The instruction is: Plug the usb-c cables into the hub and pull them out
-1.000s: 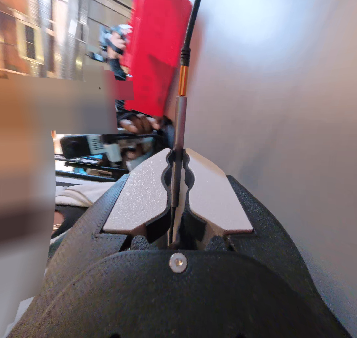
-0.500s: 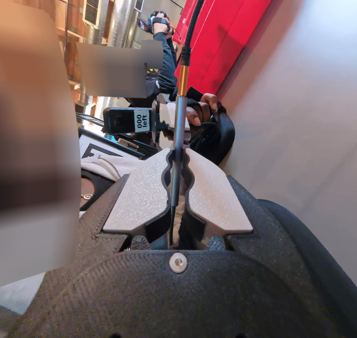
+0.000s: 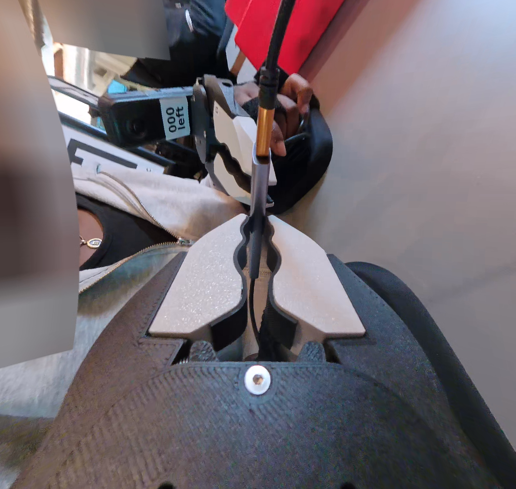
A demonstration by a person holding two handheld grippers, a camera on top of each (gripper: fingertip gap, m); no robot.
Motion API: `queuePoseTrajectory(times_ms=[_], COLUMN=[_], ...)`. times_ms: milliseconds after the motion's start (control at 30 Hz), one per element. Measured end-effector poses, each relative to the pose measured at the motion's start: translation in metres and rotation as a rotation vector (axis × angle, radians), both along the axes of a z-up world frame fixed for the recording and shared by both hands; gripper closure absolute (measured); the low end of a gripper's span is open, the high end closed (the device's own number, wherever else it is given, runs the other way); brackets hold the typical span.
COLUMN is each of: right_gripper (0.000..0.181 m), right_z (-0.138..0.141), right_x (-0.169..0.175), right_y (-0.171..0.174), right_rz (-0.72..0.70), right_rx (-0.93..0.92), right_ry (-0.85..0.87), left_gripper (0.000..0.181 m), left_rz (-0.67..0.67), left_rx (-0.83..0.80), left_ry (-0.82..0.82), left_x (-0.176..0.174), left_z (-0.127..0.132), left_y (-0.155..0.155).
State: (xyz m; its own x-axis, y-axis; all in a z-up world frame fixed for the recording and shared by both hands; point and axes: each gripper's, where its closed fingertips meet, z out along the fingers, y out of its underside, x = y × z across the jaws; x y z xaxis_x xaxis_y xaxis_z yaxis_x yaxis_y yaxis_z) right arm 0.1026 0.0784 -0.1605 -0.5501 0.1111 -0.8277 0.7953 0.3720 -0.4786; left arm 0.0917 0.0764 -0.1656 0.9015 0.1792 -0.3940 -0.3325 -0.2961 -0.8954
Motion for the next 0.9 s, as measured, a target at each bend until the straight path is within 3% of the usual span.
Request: queuePoseTrajectory(times_ms=[167, 500, 600, 767, 867, 900], right_gripper=[0.173, 0.174, 0.174, 0.173, 0.173, 0.173], right_z=[-0.003, -0.032, -0.026, 0.014, 0.030, 0.035], right_x=[0.014, 0.040, 0.032, -0.002, -0.010, -0.012], right_y=[0.000, 0.004, 0.000, -0.019, -0.022, -0.021], right_rz=[0.176, 0.511, 0.497, 0.281, 0.194, 0.161], right_rx=[0.105, 0.391, 0.373, 0.157, 0.069, 0.039], right_ry=[-0.011, 0.057, 0.070, 0.149, 0.225, 0.235], left_gripper=[0.169, 0.169, 0.169, 0.165, 0.128, 0.125], left_rz=[-0.078, -0.216, -0.197, 0.020, 0.176, 0.214], left_rx=[-0.018, -0.277, -0.341, -0.026, 0.205, 0.279], left_ry=[0.029, 0.157, 0.198, 0.238, 0.309, 0.313], left_x=[0.012, 0.033, 0.024, -0.014, -0.029, -0.031], left_z=[-0.002, -0.026, -0.024, 0.022, 0.057, 0.067], left_y=[0.002, 0.007, 0.004, -0.007, -0.025, -0.032])
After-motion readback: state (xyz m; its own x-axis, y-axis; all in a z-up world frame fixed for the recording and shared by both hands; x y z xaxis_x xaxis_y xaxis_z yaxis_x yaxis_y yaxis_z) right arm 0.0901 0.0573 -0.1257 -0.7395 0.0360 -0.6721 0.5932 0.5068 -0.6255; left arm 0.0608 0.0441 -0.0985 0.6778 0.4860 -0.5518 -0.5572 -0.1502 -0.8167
